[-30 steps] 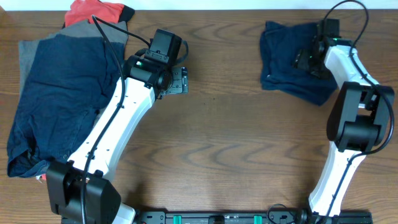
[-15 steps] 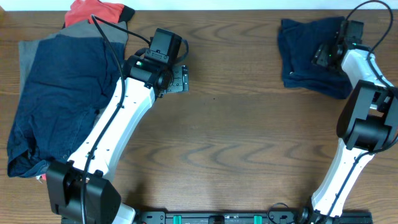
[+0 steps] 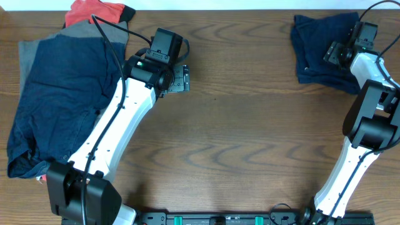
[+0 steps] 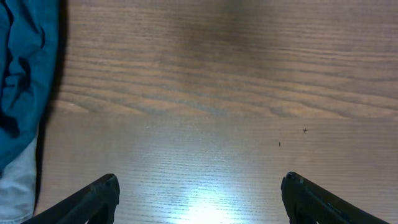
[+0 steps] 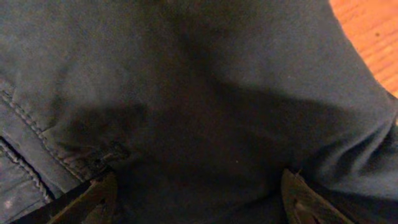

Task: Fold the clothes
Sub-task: 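Drag the folded shorts to the top right corner with the right gripper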

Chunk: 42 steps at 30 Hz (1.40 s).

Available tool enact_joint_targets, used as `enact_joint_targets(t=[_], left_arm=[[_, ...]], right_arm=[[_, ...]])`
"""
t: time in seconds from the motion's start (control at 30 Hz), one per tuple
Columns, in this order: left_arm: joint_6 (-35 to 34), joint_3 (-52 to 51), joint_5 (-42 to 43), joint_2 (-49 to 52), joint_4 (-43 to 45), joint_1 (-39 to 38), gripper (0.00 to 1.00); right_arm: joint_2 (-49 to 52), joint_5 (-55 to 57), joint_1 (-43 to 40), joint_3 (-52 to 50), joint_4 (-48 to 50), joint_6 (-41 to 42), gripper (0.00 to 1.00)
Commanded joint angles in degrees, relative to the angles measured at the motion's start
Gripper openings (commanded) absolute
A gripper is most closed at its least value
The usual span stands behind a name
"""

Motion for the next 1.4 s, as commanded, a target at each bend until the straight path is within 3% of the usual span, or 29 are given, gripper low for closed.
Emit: enact_joint_targets(t=[0.0,0.53,0.8,1.1,1.37], left_arm=[[0.28,-0.02,-0.92,-0.55,0.39,-0.02,0.85],[0.28,-0.24,-0.90,0.42,1.70,-0.02,0.85],[0.07,-0.24,-0.87,2.14,1.66,-0.02,0.85],[0.07,-0.26,-0.63,3.48,1.68,-0.02,0.85],[0.04,-0.26,-0.42,3.52,1.60,-0.04,0.85]], right_arm=[[5.11,-1.07,-0.63,-2.43,0.02,-0.68,0.83],[5.11,-0.96,-0.81,-2.16,4.72,-0.68,0.88],[5.14,-0.02,-3.08,-2.19,4.20,4.96,0.86],[5.14,-3.72,-7.45,-2.19,2.73,3.17,0.88],[5.16,-6.88,-5.66,-2.19,5.18,3.85,0.88]])
